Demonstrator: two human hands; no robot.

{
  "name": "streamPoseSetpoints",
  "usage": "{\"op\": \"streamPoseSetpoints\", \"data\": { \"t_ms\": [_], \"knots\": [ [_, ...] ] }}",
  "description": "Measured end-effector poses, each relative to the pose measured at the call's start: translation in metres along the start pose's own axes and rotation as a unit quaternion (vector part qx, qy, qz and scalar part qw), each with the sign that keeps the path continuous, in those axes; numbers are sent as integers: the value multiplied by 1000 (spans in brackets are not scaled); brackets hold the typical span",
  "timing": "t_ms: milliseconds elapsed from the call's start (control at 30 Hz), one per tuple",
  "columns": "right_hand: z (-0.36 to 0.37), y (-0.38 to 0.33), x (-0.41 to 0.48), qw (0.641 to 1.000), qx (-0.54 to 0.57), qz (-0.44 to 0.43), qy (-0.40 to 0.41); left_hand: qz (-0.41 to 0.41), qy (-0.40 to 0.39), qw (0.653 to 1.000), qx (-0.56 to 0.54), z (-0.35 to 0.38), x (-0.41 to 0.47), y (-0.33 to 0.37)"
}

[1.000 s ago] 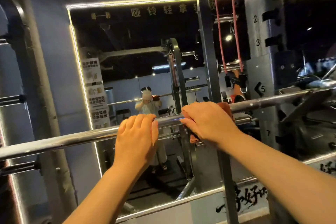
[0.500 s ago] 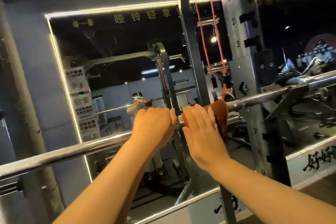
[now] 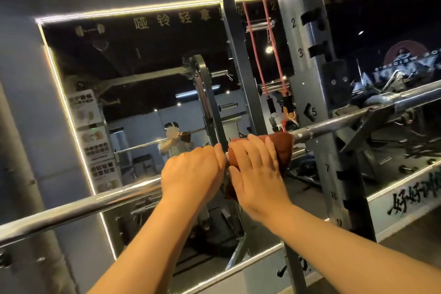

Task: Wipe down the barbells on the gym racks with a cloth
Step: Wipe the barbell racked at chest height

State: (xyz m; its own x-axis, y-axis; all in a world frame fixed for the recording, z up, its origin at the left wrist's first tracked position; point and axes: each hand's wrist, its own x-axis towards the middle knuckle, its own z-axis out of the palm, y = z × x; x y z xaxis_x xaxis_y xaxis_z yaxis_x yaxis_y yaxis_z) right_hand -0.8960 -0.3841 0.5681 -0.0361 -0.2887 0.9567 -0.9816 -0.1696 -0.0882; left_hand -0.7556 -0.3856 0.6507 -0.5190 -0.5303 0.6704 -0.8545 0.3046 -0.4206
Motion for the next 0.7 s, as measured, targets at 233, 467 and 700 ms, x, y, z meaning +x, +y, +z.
{"op": "streamPoseSetpoints", "data": {
  "t_ms": [233,467,700],
  "knots": [
    [-48,15,63,970,-86,-122,-189,-8,0,1000,-8,-2,1,0],
    [-23,10,37,996,-61,-36,-51,-2,-7,1000,-13,2,2,-1],
    [-27,44,26,995,-32,-71,-70,23,-2,1000,19,1,1,-1]
  ]
}}
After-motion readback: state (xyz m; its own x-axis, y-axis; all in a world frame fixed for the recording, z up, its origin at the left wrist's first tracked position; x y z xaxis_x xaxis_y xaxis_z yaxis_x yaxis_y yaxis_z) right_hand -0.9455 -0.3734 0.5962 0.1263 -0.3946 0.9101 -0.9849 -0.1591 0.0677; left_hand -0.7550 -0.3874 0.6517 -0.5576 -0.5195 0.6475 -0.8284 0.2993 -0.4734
